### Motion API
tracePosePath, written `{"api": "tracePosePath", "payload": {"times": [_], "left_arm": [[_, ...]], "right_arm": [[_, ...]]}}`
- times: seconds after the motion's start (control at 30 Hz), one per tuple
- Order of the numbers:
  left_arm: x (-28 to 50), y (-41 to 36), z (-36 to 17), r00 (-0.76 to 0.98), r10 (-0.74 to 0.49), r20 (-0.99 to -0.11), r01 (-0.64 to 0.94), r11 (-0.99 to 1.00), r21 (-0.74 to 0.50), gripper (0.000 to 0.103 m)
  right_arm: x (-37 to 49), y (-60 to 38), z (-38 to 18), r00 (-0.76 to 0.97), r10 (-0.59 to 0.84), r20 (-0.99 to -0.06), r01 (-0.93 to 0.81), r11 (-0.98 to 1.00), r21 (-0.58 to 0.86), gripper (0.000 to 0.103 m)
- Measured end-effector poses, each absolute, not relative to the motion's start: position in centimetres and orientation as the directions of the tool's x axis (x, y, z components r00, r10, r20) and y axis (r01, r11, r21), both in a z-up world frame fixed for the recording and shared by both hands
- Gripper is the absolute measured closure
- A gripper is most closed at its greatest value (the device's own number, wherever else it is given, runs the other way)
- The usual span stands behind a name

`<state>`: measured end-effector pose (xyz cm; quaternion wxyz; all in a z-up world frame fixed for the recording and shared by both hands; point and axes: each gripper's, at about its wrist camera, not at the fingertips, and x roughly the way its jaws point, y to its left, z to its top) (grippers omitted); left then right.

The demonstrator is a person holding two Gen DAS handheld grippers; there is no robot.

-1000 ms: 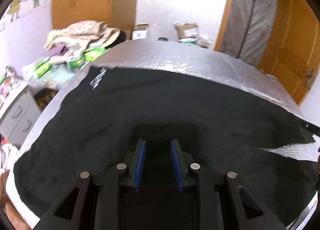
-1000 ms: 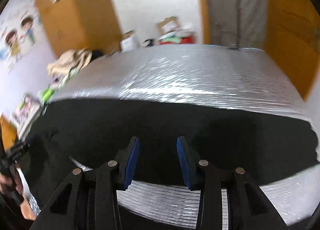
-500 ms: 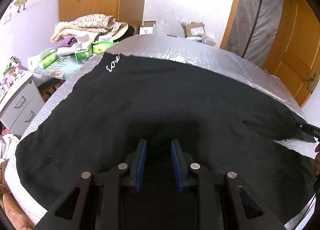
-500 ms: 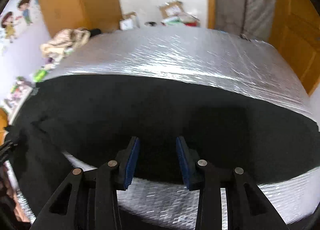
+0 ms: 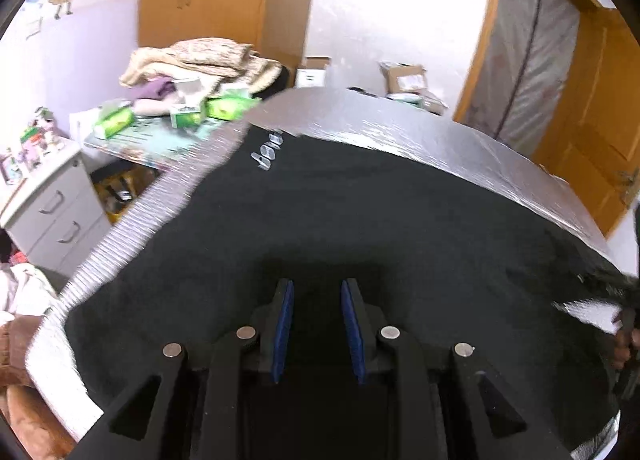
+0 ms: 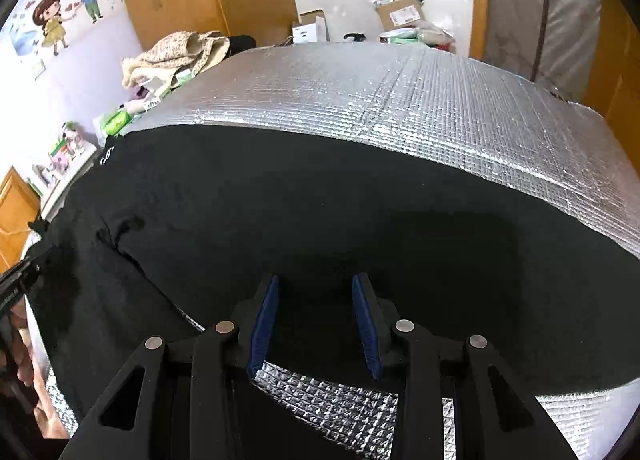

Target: Fold clothes

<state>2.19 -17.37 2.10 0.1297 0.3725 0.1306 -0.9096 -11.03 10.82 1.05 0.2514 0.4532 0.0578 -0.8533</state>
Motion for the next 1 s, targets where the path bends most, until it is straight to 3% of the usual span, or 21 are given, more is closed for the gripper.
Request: {"api": "tracePosePath", "payload": {"times": [0.23,0.53,1.0], "left_arm": [[-2.2,-22.0,4.5,-0.710,-0.175,-0.682,0.371,-0.917,-0.150,0.076],[-11.8,-26.7,0.5,-0.596,-0.082,-0.799,0.377,-0.907,-0.188,0.076],[-14.1,-29.6,0.1,-0.623,-0.139,-0.770,0.430,-0.883,-0.189,0.080]], "right_arm": [[-9.6,9.9,1.5,-0.443,-0.415,-0.795,0.504,-0.848,0.162,0.064],[-9.8,8.9,0.8,-0.431,-0.421,-0.798,0.510,-0.843,0.170,0.065],[-9.2,9.2,-0.1,-0.471,-0.442,-0.763,0.555,-0.821,0.133,0.064]]}}
